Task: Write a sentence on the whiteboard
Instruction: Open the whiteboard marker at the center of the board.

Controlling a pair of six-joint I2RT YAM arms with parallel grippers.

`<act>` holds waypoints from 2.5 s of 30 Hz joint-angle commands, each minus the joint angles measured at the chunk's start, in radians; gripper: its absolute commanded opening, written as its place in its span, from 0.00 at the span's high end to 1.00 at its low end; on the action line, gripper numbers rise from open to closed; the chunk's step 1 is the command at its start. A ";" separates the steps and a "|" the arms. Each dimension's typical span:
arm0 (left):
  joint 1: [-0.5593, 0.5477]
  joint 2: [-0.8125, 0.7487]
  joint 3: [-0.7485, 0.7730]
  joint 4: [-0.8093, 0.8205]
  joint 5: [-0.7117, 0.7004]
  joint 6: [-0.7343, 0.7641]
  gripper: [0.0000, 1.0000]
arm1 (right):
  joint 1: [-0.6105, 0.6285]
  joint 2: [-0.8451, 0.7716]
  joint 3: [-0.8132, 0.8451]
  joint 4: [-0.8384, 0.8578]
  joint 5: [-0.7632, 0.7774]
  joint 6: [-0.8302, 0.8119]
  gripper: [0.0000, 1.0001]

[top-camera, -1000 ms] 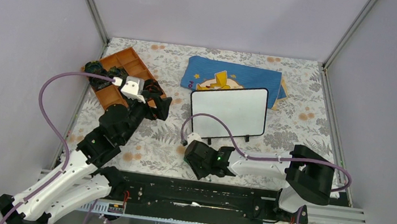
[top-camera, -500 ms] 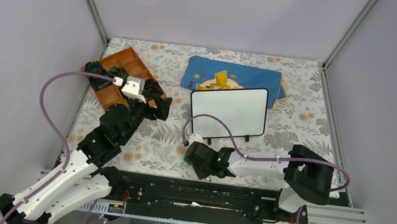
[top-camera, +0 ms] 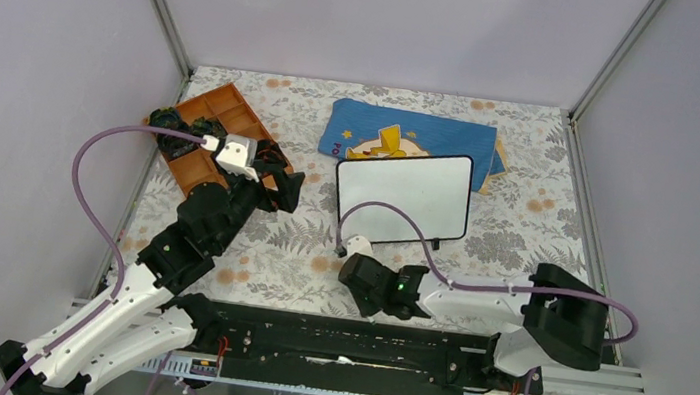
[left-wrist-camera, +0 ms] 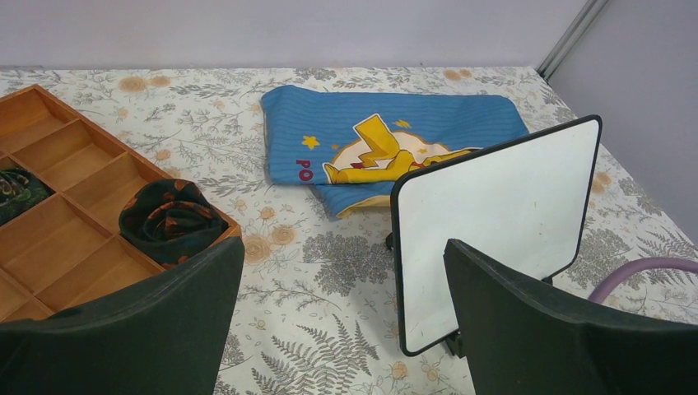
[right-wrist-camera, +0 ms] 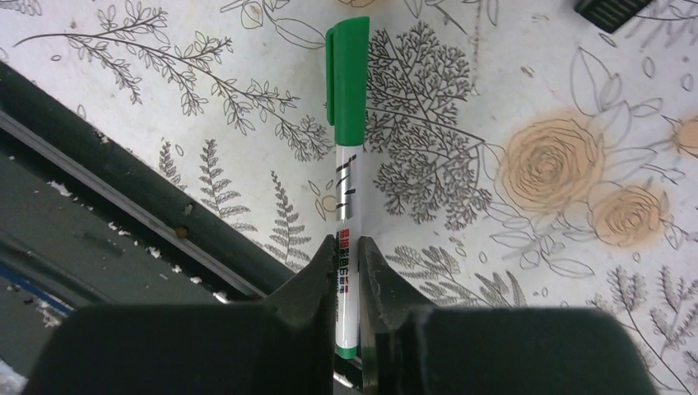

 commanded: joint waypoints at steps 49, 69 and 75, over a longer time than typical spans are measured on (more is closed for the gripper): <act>-0.002 0.281 0.163 0.382 0.921 -0.645 0.26 | 0.009 -0.769 0.060 0.277 0.131 -0.201 1.00; -0.004 0.284 0.135 0.417 0.942 -0.658 0.74 | 0.009 -0.716 0.074 0.310 0.136 -0.198 1.00; -0.007 0.284 0.125 0.422 0.943 -0.662 0.92 | 0.008 -0.718 0.071 0.312 0.131 -0.195 1.00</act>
